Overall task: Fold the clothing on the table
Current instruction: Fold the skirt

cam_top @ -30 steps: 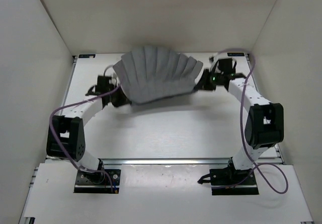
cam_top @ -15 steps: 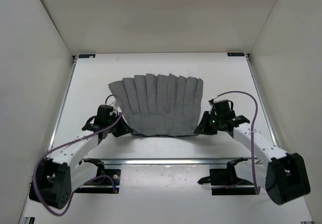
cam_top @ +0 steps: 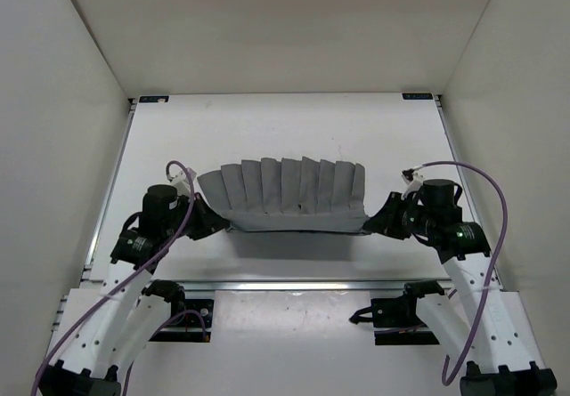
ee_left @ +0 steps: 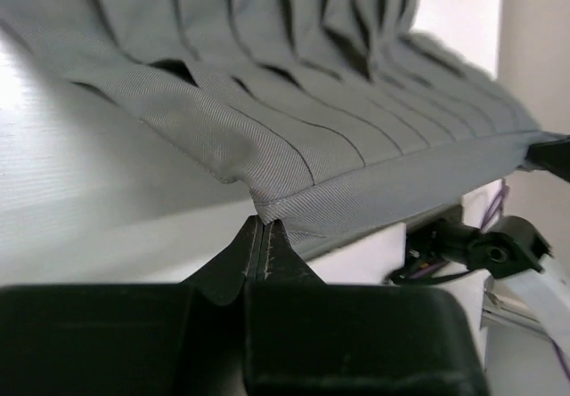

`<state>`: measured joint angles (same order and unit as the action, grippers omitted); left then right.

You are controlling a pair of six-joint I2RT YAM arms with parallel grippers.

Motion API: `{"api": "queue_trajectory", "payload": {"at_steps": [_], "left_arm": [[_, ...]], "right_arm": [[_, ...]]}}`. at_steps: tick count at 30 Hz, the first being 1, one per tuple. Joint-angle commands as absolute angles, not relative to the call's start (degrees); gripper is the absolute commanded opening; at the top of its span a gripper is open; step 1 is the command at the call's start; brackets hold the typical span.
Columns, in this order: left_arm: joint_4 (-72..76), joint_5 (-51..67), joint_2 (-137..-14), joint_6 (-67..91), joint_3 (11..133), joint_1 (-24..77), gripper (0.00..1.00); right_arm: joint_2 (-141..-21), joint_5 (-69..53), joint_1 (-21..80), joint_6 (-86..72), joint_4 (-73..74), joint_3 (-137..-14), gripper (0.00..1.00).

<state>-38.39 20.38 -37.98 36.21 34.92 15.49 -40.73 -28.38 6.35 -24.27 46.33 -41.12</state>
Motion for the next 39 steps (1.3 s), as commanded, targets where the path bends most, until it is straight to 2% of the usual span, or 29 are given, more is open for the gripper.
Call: {"api": "queue_trajectory", "payload": {"at_steps": [1, 5, 12, 21, 29, 30, 32, 33, 34, 35, 37, 38, 39], "left_arm": [[-46.66, 18.8, -36.56, 34.19, 40.77, 14.85, 0.0], [-48.43, 16.44, -37.0, 33.75, 43.68, 15.12, 0.0], [-37.55, 19.95, -44.37, 32.43, 42.97, 10.99, 0.0], [-21.37, 22.94, -67.39, 34.19, 47.19, 9.23, 0.02], [-13.63, 23.03, -81.99, 34.1, 52.12, 6.24, 0.05], [-12.58, 22.94, -83.66, 34.8, 52.12, 6.07, 0.09], [-9.86, 24.16, -85.95, 35.94, 53.17, 5.28, 0.39], [-8.45, 25.13, -87.26, 36.73, 53.52, 5.01, 0.44], [-6.52, 26.18, -88.23, 37.78, 53.96, 4.57, 0.49], [-6.07, 26.54, -88.24, 38.23, 54.57, 3.87, 0.53], [-5.02, 27.59, -89.12, 39.02, 55.54, 3.34, 0.56], [-5.88, 27.6, -88.95, 38.41, 56.94, 3.08, 0.56], [-6.5, 27.34, -88.68, 38.23, 56.95, 2.55, 0.58]], "right_arm": [[-37.98, -25.76, 6.94, -20.65, 54.57, -44.47, 0.0], [-37.0, -24.61, 8.35, -22.32, 55.55, -50.08, 0.0], [-43.59, -27.94, 5.28, -20.39, 48.8, -50.1, 0.0], [-64.83, -28.56, 2.73, -22.41, 31.58, -52.21, 0.0], [-82.95, -26.46, 2.2, -24.96, 24.44, -59.22, 0.0], [-84.1, -26.28, 2.2, -25.4, 23.82, -60.89, 0.0], [-88.4, -28.55, 2.02, -25.83, 22.94, -63.01, 0.0], [-88.5, -29.87, 1.76, -26.19, 20.76, -63.37, 0.1], [-88.68, -30.4, 2.11, -26.89, 18.13, -63.02, 0.27], [-88.59, -30.93, 1.76, -27.42, 16.71, -62.67, 0.32], [-87.46, -31.12, 1.93, -28.04, 13.37, -61.18, 0.45], [-86.93, -29.81, 2.28, -27.95, 13.97, -61.26, 0.47], [-86.31, -28.49, 2.11, -27.34, 14.24, -60.82, 0.54]]}}
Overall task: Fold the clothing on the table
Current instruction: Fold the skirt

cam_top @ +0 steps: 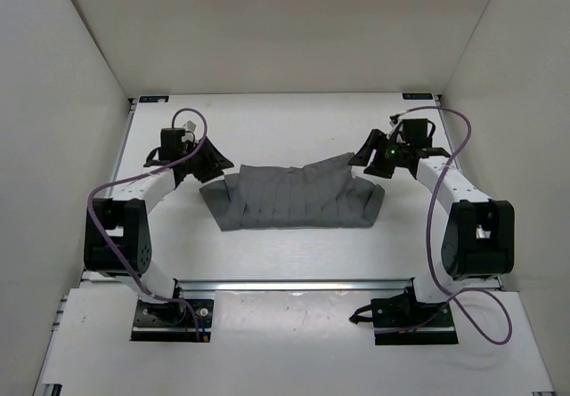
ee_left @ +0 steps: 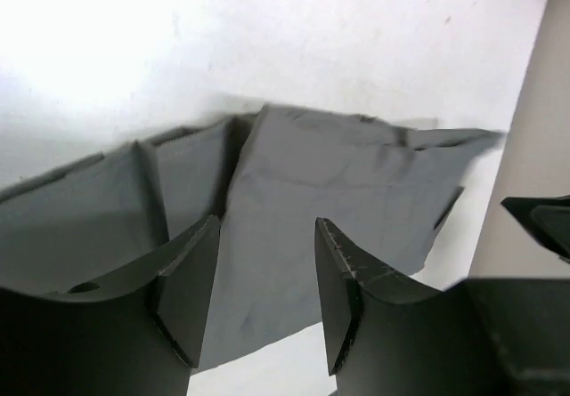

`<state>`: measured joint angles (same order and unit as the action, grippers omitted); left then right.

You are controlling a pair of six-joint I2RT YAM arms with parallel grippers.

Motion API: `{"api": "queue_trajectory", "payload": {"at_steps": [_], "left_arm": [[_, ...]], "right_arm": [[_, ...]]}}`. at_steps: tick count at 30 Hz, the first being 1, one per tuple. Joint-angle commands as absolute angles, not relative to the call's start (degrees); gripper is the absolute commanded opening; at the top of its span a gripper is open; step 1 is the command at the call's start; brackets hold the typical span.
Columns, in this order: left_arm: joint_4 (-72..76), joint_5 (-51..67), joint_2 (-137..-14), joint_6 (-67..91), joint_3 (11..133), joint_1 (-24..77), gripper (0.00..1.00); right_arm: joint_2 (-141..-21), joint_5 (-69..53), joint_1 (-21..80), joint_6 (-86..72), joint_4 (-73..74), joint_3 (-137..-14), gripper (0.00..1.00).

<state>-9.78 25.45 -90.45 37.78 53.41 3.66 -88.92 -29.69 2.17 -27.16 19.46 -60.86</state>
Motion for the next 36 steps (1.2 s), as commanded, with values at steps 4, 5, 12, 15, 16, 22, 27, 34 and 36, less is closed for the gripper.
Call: {"api": "queue_trajectory", "payload": {"at_steps": [4, 5, 12, 15, 16, 22, 27, 34, 36], "left_arm": [[-11.5, 25.93, -84.57, 35.08, 56.44, 3.25, 0.58], [-11.95, 24.97, -82.03, 34.72, 54.34, 3.77, 0.59], [-15.64, 19.25, -66.28, 34.89, 38.16, 6.76, 0.64], [-16.44, 17.76, -61.27, 35.33, 31.75, 7.56, 0.66], [-16.17, 16.97, -60.74, 35.42, 30.95, 8.25, 0.66], [-13.72, 13.45, -58.71, 38.23, 24.53, 10.89, 0.7], [-10.38, 11.26, -59.94, 40.78, 20.57, 12.48, 0.71], [-8.44, 5.2, -63.98, 42.19, 20.39, 13.44, 0.67], [-6.78, 3.35, -64.33, 43.06, 19.69, 13.44, 0.63]], "right_arm": [[-82.45, -19.01, 1.59, -25.75, 20.98, -60.65, 0.65], [-81.66, -17.51, 1.67, -26.01, 23.62, -60.3, 0.65], [-69.9, -11.61, 2.2, -30.23, 27.69, -45.89, 0.67], [-67.33, -11.34, 3.6, -32.34, 25.94, -40.18, 0.69], [-66.37, -11.25, 4.13, -32.52, 25.58, -38.43, 0.7], [-65.65, -12.21, 4.66, -33.92, 22.32, -32.53, 0.71], [-65.65, -12.3, 4.66, -33.49, 21.01, -32.26, 0.7], [-67.14, -12.57, 4.74, -34.18, 18.99, -30.5, 0.71], [-68.2, -12.48, 5.62, -34.19, 18.37, -30.5, 0.71]]}}
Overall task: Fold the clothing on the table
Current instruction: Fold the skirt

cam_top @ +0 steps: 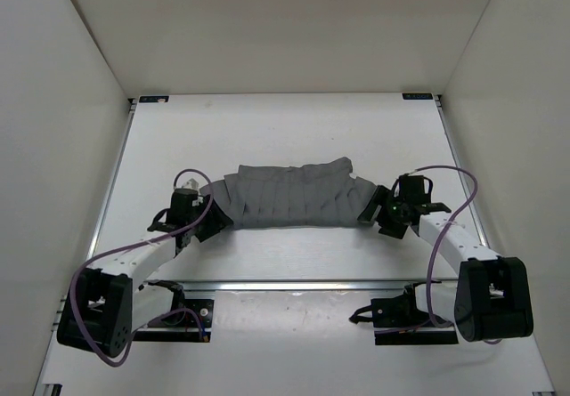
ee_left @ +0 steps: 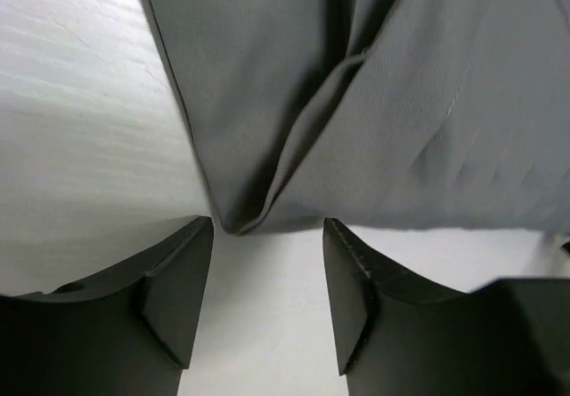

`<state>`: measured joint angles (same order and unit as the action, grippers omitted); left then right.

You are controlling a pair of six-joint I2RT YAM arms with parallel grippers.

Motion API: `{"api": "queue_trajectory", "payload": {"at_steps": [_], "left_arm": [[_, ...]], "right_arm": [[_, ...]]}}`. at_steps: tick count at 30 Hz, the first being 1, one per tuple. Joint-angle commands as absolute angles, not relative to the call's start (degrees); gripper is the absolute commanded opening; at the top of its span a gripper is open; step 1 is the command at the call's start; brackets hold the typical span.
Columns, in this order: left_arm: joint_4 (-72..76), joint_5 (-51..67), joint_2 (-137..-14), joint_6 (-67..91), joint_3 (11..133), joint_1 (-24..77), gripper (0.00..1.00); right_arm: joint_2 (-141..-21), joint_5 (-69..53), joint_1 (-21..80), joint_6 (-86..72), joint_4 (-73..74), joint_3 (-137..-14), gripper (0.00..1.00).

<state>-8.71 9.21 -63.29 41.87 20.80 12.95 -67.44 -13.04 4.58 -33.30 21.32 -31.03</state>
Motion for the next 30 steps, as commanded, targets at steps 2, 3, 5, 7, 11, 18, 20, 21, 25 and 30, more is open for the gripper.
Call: {"api": "queue_trajectory", "payload": {"at_steps": [2, 3, 5, 7, 11, 18, 20, 21, 25, 30], "left_arm": [[-5.71, 2.2, -64.69, 43.68, 19.51, 13.27, 0.6], [-5.28, 2.02, -65.12, 43.51, 19.51, 13.27, 0.58], [-4.49, 1.32, -66.09, 43.68, 19.86, 13.36, 0.48], [-3.35, 1.93, -67.23, 43.95, 19.95, 13.01, 0.37], [-2.2, 2.19, -68.73, 44.21, 19.87, 13.62, 0.1], [-1.93, 3.08, -74.87, 41.4, 26.35, 15.81, 0.0], [-1.68, 3.51, -77.68, 41.31, 28.9, 18.18, 0.0], [-1.23, 4.04, -79.7, 41.31, 30.22, 18.37, 0.0], [2.19, 4.31, -84.45, 43.32, 33.22, 23.1, 0.0], [6.05, 5.36, -88.06, 45.0, 33.23, 24.26, 0.0]], "right_arm": [[-68.37, -11.43, 6.59, -34.54, 18.02, -29.8, 0.71], [-68.64, -11.69, 7.03, -35.06, 17.06, -29.53, 0.71], [-70.39, -11.69, 7.12, -35.07, 15.91, -29.18, 0.71], [-71.63, -11.17, 7.47, -35.33, 14.34, -28.39, 0.67], [-75.32, -10.9, 8.26, -35.42, 11.43, -29.09, 0.25], [-73.57, -9.94, 4.68, -32.7, 15.46, -33.12, 0.0], [-71.72, -9.93, 2.3, -31.73, 17.83, -34.62, 0.0], [-69.98, -10.45, 1.15, -30.95, 19.23, -35.15, 0.0], [-65.58, -3.03, 2.0, -29.01, 25.39, -40.84, 0.0], [-68.11, -1.46, 7.73, -22.68, 33.04, -54.2, 0.0]]}}
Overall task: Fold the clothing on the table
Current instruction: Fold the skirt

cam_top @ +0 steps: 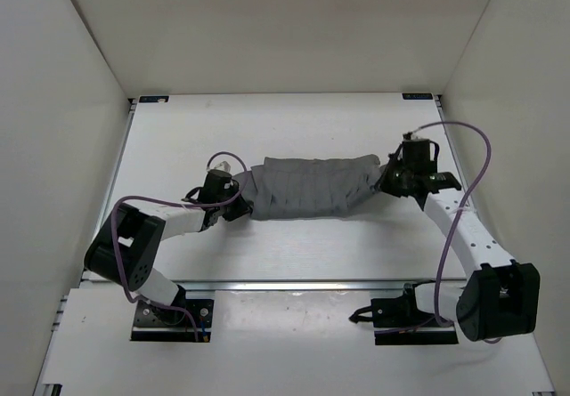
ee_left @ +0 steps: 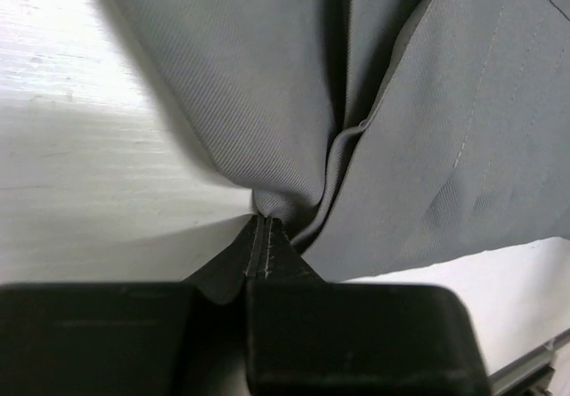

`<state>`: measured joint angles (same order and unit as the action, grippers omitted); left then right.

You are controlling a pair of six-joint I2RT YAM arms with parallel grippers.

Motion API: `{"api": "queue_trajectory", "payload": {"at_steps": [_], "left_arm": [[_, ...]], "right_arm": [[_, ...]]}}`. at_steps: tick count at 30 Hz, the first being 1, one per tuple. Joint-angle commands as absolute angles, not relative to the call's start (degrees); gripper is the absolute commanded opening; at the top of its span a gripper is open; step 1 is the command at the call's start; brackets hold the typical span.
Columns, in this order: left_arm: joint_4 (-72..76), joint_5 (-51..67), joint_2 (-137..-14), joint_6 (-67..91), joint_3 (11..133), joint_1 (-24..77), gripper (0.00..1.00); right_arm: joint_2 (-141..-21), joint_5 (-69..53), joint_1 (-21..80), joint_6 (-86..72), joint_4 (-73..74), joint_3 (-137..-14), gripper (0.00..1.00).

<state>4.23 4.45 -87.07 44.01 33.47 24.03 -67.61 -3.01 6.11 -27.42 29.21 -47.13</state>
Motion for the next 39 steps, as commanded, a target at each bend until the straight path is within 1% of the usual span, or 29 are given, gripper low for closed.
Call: {"api": "queue_trajectory", "payload": {"at_steps": [1, 3, 8, 12, 15, 19, 27, 32, 36, 38, 39], "left_arm": [[6.15, 5.45, -87.89, 45.44, 32.44, 24.0, 0.0], [7.29, 5.71, -87.28, 45.97, 31.56, 23.56, 0.0], [8.7, 5.71, -86.4, 46.49, 29.8, 22.59, 0.0], [10.19, 6.24, -86.48, 47.72, 29.09, 22.41, 0.0], [10.98, 7.2, -87.19, 47.82, 29.88, 22.06, 0.0], [12.39, 7.47, -87.1, 48.6, 28.92, 21.36, 0.0], [13.01, 8.7, -84.82, 48.69, 26.37, 20.39, 0.0], [13.62, 9.57, -84.55, 48.69, 25.75, 19.69, 0.0], [13.98, 9.58, -84.2, 48.96, 25.49, 19.25, 0.0], [14.06, 9.75, -83.94, 49.04, 25.49, 19.07, 0.0], [13.98, 9.67, -83.85, 49.04, 25.49, 18.9, 0.0]], "right_arm": [[-69.33, -4.71, 8.52, -21.54, 32.7, -55.19, 0.01], [-72.14, -6.76, 11.93, -19.87, 32.61, -59.92, 0.0], [-79.09, -13.09, 21.51, -17.22, 27.6, -66.08, 0.0], [-84.81, -16.87, 29.6, -20.38, 19.71, -69.34, 0.0], [-91.21, -18.45, 34.87, -22.32, 17.15, -73.2, 0.0], [-96.23, -20.3, 39.54, -24.96, 12.5, -76.28, 0.0], [-106.43, -23.46, 42.45, -27.15, 10.9, -80.24, 0.0], [-112.22, -32.77, 42.45, -26.72, 11.59, -83.4, 0.0], [-113.9, -32.78, 44.21, -25.14, 14.49, -86.91, 0.0], [-114.61, -33.39, 44.56, -25.05, 15.29, -87.8, 0.04], [-114.96, -34.09, 44.73, -25.05, 15.64, -87.8, 0.13]]}}
